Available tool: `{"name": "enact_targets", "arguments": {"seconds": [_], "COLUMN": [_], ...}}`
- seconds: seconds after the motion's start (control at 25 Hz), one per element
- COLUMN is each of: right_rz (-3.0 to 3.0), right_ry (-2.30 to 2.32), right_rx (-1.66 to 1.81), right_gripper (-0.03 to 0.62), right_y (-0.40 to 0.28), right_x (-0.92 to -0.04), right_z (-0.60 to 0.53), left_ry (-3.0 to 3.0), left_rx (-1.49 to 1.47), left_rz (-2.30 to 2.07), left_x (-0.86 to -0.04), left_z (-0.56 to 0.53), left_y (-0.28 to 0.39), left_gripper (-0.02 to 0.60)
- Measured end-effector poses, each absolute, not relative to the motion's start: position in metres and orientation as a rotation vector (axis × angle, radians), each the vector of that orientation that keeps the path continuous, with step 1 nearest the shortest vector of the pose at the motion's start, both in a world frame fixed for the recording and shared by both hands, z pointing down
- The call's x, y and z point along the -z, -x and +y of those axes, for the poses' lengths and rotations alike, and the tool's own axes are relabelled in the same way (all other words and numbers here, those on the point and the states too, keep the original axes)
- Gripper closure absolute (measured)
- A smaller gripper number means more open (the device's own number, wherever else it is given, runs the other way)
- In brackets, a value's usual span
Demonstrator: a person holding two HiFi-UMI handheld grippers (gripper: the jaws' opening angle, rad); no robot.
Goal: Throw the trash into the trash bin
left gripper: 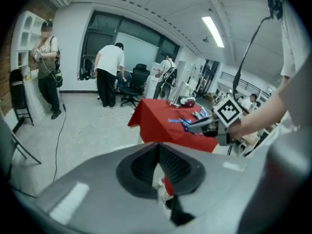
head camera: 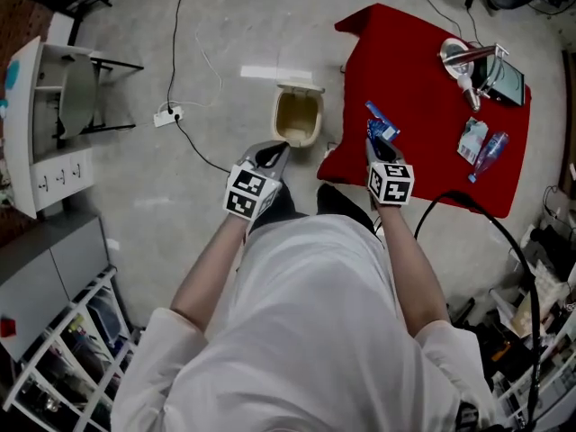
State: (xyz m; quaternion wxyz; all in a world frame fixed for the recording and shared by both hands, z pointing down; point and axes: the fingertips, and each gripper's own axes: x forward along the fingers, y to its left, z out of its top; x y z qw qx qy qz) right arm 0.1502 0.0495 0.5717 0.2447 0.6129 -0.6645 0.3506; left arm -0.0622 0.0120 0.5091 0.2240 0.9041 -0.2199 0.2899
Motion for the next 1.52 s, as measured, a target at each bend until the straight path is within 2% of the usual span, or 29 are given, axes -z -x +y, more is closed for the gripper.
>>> {"name": "enact_targets", "arguments": {"seconds": [0.36, 0.64, 1.12, 1.52], "right_rz": [-1.938, -1.937, -1.891, -1.844], "right_ry": [-1.508, -1.456, -1.436, -1.417], "right_rx": [-0.965, -1.013, -1.206, -1.29], "right_gripper": [0.525, 0.525, 0.525, 0.523], "right_y": [-0.053, -0.015, 0.038, 0.051], "right_x": [-0.58, -0.611, -0.708, -0.819], "right_z": [0.018, 0.004, -0.013, -0.024], "left_ry": [-2.431, -2.386, -2.338, -2.343], "left_rx": [-0.788, -0.801, -0.867, -0.908], "left_rz": [-0.677, -0.723, -0.673, -0.621], "left_x": [-0.527, -0.552, -0.633, -0.701], "left_z": [0.0, -0.016, -0.026, -0.032], "left_y": [0.128, 0.17, 0.19, 0.188], "left_gripper": [0.577, 0.577, 0.577, 0.577]}}
